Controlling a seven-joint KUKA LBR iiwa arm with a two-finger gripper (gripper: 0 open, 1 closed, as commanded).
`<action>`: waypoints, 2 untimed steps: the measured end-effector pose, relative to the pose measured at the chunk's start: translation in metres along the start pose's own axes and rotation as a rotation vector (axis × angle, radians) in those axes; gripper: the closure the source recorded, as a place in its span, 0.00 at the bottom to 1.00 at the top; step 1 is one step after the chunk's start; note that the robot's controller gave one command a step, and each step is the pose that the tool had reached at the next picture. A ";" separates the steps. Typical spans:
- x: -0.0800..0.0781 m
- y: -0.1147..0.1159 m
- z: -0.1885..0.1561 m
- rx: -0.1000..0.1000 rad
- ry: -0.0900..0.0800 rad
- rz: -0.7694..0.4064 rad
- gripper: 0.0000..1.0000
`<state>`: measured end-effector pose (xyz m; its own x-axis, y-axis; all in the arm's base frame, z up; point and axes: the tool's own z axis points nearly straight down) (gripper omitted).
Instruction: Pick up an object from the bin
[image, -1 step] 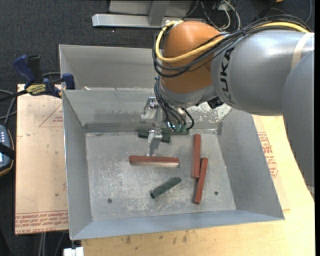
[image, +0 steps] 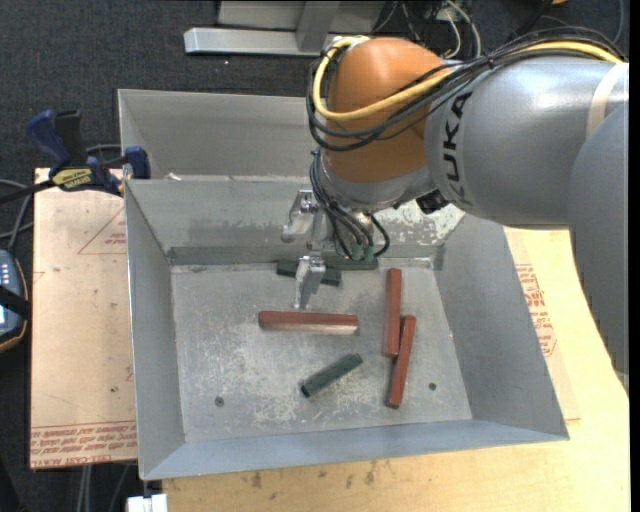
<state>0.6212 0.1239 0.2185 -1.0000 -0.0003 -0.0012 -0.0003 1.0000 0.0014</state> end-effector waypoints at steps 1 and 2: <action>-0.004 -0.021 0.075 0.000 -0.004 -0.036 0.00; -0.002 -0.029 0.103 0.001 0.004 -0.039 0.00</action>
Offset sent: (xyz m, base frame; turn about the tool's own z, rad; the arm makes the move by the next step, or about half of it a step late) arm 0.0016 -0.0394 -0.0585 -0.0394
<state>0.6229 0.0953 0.1156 -0.9992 -0.0392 0.0025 -0.0391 0.9992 0.0008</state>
